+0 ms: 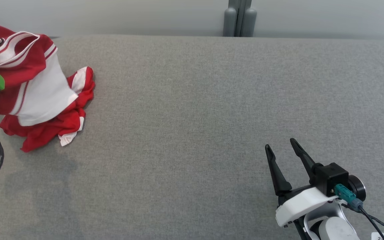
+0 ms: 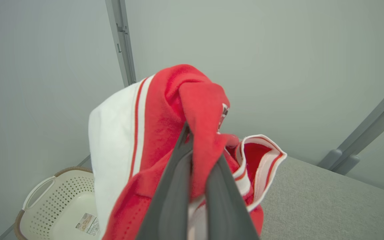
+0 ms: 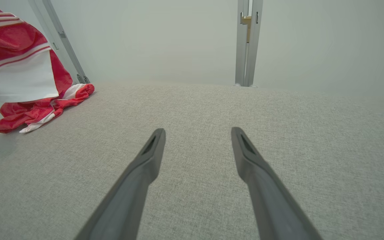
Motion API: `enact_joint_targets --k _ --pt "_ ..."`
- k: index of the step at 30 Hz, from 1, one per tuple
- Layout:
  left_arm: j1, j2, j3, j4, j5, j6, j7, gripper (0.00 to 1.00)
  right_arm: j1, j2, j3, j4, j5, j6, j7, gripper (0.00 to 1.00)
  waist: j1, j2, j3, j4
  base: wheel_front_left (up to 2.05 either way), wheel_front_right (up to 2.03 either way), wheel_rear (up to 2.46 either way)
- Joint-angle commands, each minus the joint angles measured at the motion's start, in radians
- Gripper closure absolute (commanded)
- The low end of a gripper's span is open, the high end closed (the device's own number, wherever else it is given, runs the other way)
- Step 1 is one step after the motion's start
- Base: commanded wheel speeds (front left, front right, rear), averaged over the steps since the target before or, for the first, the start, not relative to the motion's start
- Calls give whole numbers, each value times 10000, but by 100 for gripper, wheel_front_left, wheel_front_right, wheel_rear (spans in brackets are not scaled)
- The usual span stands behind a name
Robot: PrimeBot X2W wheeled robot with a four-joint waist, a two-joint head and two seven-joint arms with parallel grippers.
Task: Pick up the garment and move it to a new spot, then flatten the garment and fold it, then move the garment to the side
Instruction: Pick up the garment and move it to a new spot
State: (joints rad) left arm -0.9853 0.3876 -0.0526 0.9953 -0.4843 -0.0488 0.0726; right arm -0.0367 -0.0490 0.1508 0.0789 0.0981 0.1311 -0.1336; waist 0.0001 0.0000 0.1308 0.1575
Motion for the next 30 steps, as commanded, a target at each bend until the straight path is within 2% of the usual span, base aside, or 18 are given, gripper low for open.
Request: enact_joint_targets --k 1,6,13,19,25,30 --pt "-270 101 -116 -252 174 -64 61 100 45 -27 42 181 147 -6 -158 0 -1 0 -741 -210 0 0 0" --pt "-755 110 -640 -1327 454 -179 593 100 134 -25 194 749 594 -6 -551 0 -1 0 -1484 -834 0 0 0" --pt "-932 -198 -874 -2918 274 -241 1128 100 -165 -25 339 1008 692 -6 -751 0 -1 0 -1556 -2086 0 0 0" --pt "-365 -817 -954 -4097 -91 -160 1311 100 -390 -27 527 1163 723 -8 -824 0 -1 0 -1390 -3532 0 0 0" --pt "320 -1511 -1454 -5026 -241 -181 1583 100 -655 -25 650 1249 813 -8 -915 0 -1 0 -1133 -5169 0 0 0" --pt "1100 -1953 -1930 -5417 -242 -110 1791 100 -737 -25 673 1321 901 -6 -1014 0 -1 0 -920 -6114 0 0 0"
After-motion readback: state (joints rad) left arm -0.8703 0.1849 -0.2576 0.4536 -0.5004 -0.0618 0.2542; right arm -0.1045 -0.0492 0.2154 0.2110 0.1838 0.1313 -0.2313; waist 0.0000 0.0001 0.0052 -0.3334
